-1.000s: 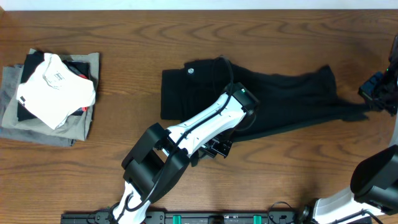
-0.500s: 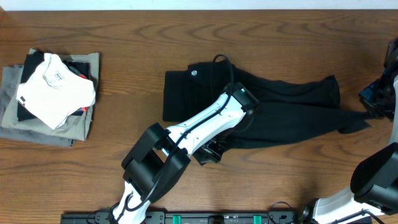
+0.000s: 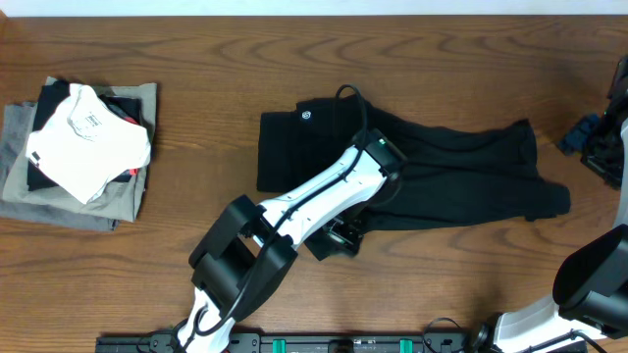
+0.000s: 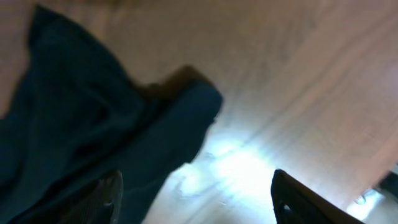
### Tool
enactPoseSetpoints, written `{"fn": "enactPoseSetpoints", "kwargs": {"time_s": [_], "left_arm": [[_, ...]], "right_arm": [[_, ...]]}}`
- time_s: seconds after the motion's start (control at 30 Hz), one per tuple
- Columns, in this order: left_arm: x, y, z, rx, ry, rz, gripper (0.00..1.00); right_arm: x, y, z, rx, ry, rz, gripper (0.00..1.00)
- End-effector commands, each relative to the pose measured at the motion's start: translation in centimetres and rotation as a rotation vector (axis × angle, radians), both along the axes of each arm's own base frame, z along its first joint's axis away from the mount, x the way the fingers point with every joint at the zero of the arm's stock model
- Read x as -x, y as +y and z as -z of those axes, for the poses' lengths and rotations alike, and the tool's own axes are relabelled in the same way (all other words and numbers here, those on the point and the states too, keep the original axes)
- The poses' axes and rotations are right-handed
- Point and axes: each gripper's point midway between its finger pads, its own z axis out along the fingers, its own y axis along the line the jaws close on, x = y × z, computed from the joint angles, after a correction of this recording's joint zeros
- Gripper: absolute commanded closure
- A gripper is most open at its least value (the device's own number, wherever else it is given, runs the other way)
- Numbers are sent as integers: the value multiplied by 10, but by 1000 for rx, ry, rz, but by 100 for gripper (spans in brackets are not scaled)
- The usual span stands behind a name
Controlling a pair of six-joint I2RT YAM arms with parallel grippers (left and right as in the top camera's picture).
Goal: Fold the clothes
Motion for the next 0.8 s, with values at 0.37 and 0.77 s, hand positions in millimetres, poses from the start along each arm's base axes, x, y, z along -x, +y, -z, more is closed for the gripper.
{"fn": "enactPoseSetpoints", "kwargs": {"time_s": [0.37, 0.77], "left_arm": [[-1, -41, 14, 244, 31, 20, 2], [-18, -52, 50, 319, -52, 22, 2]], "right_arm": [[-33, 16, -2, -104, -144, -126, 26], [-37, 20, -2, -123, -160, -138, 30]]}}
